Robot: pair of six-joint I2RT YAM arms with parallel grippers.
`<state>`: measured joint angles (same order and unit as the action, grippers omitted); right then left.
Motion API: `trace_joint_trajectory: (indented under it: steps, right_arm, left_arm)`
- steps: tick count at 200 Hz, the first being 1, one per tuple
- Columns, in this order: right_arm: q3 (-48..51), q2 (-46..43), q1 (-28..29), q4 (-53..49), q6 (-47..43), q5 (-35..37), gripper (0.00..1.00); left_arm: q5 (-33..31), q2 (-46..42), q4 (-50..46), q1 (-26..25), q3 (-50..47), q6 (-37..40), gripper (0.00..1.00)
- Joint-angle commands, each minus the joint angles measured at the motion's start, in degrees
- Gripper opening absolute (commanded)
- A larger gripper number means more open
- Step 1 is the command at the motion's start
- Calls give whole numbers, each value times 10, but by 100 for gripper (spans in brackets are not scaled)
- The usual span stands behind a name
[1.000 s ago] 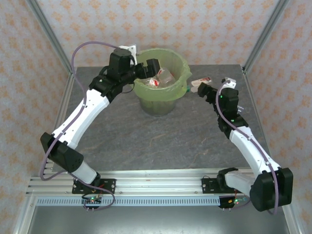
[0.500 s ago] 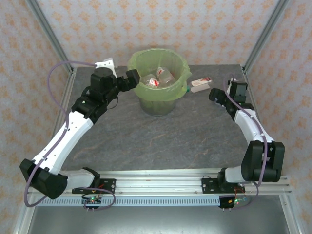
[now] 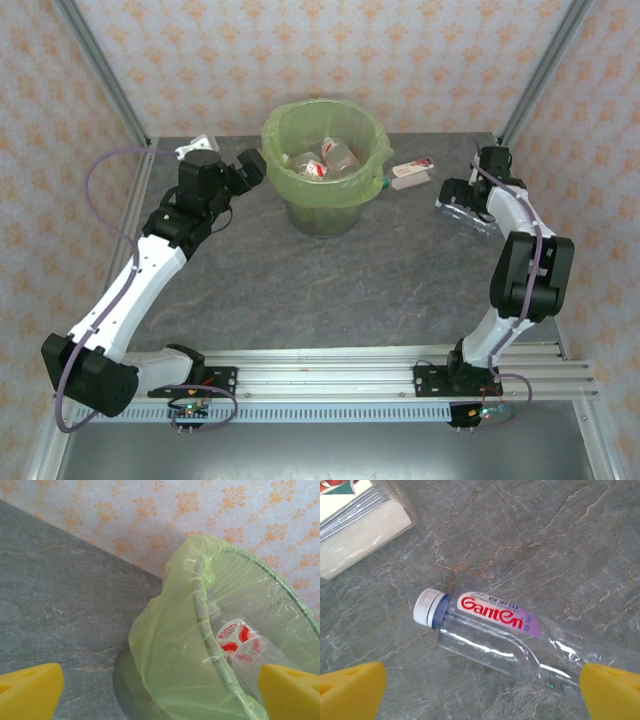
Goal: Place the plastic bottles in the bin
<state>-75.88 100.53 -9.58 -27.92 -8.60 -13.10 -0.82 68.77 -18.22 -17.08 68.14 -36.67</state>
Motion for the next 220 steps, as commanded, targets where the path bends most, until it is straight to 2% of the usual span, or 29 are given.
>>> trace_joint_trajectory:
  steps: [1,29,70,97,140,177,220]
  right_arm:
    - [-50,41,-6,-70,-64,8,99]
    - [-110,104,-6,-142,-172,-27,99]
    - [-149,160,-6,-173,-278,57,99]
    - [-196,199,-6,-220,-321,76,99]
    - [-226,237,-4,-235,-329,73,98]
    - [-233,252,4,-237,-327,79,86]
    - [-228,267,14,-230,-316,97,79]
  left_arm:
    - [-30,-21,-11,6,-11,-7,100]
    - [-41,-32,-19,9,-21,-6,100]
    - [-65,-50,-25,12,-34,-3,100]
    - [-73,-52,-25,13,-36,0,100]
    - [-65,-40,-17,14,-35,-11,100]
    - [-65,-33,-18,14,-33,-10,100]
    - [-61,-29,-20,14,-33,-9,100]
